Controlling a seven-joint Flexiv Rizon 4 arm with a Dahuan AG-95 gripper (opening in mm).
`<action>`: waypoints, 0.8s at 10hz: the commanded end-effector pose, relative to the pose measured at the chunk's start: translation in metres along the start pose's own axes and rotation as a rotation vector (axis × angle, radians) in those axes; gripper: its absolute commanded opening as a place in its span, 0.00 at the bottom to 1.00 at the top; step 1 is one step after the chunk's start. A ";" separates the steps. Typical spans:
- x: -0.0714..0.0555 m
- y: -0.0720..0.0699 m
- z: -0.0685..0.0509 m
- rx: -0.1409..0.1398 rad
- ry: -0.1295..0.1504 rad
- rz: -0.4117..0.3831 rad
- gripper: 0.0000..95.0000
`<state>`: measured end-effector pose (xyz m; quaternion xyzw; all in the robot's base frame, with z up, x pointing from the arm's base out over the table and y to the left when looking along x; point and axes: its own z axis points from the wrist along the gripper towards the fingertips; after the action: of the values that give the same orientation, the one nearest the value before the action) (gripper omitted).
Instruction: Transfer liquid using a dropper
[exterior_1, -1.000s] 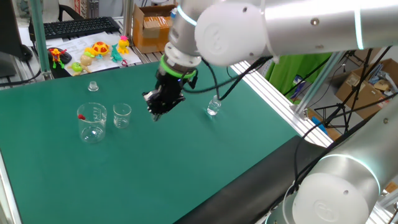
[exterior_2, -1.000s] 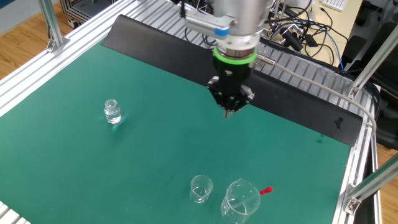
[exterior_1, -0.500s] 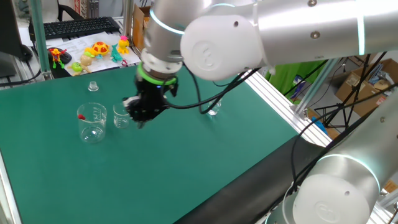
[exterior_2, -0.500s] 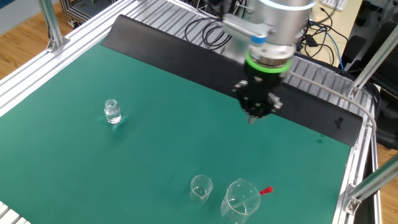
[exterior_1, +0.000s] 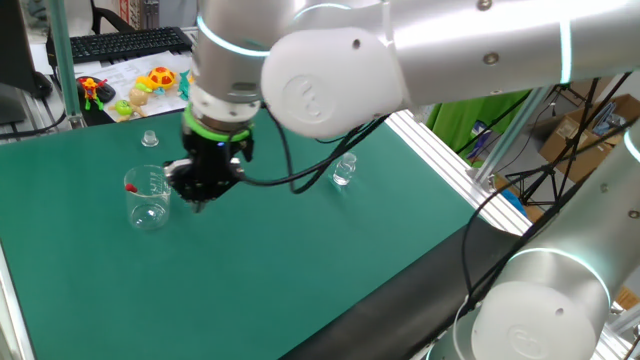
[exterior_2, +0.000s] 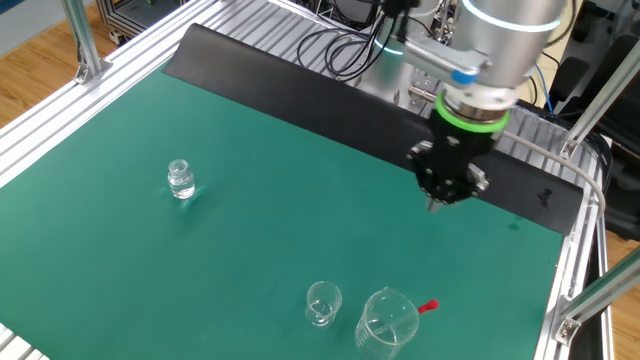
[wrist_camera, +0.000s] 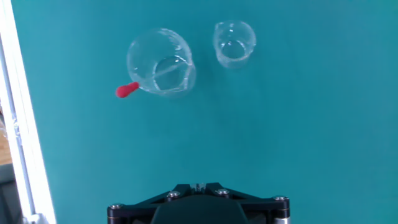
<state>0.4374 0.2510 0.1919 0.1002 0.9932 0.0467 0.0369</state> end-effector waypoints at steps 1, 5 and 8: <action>-0.011 0.007 0.005 0.000 0.000 0.001 0.00; -0.022 0.021 0.010 0.000 0.001 0.004 0.00; -0.024 0.028 0.012 0.003 0.004 -0.007 0.00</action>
<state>0.4693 0.2773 0.1838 0.0958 0.9939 0.0444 0.0327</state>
